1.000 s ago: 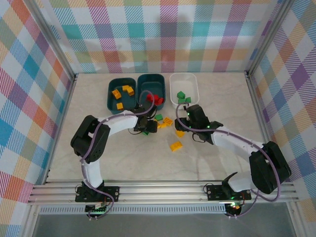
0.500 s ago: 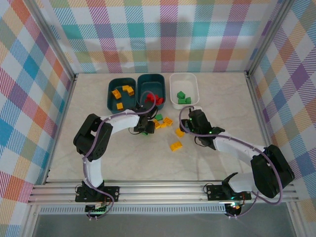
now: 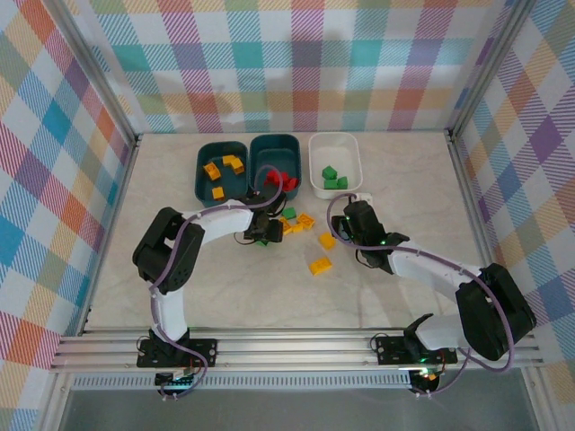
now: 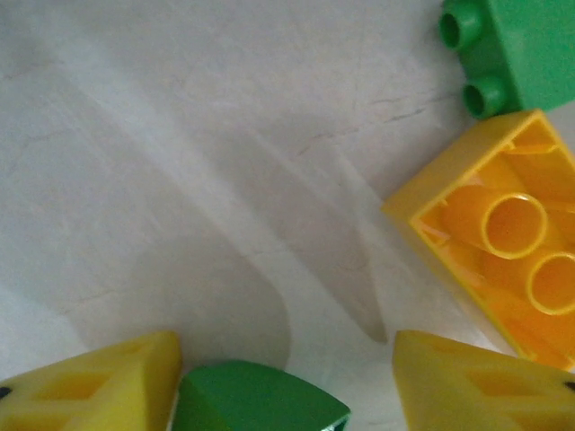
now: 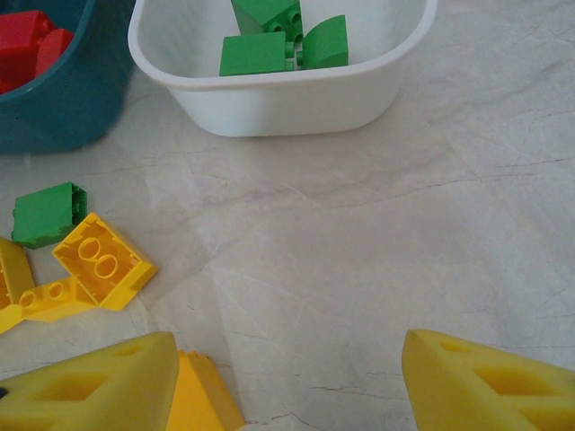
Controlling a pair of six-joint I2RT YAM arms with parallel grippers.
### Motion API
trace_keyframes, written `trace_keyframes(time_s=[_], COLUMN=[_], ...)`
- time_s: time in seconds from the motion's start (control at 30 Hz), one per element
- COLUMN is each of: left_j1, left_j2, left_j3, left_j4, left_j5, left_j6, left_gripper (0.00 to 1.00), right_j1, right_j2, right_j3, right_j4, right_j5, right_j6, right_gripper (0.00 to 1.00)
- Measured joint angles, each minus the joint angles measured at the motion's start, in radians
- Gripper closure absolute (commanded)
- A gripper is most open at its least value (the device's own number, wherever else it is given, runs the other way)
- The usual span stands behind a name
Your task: Sort the legos into containers by color
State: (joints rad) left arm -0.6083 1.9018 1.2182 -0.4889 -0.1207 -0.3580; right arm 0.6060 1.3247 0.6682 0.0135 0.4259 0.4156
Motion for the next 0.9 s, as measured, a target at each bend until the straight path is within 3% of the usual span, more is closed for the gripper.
trace_keyframes(time_s=[0.17,0.43,0.9], left_j1=[0.002,-0.005,-0.026], left_j2=[-0.004,-0.023,-0.061], left_j3=[-0.005,-0.021,-0.059], left_j4=[0.000,-0.011,-0.055], left_j5=[0.006,0.025,0.024], left_j6=[0.012,0.007,0.008], left_gripper=[0.47,0.40,0.40], right_j1=[0.000,0.000,0.000], right_j2=[0.000,0.000,0.000], right_j3=[0.000,0.000,0.000], right_j4=[0.001,0.001,0.002], right_j5=[0.000,0.000,0.000], right_j6=[0.000,0.000,0.014], right_gripper=[0.33,0.33,0.32])
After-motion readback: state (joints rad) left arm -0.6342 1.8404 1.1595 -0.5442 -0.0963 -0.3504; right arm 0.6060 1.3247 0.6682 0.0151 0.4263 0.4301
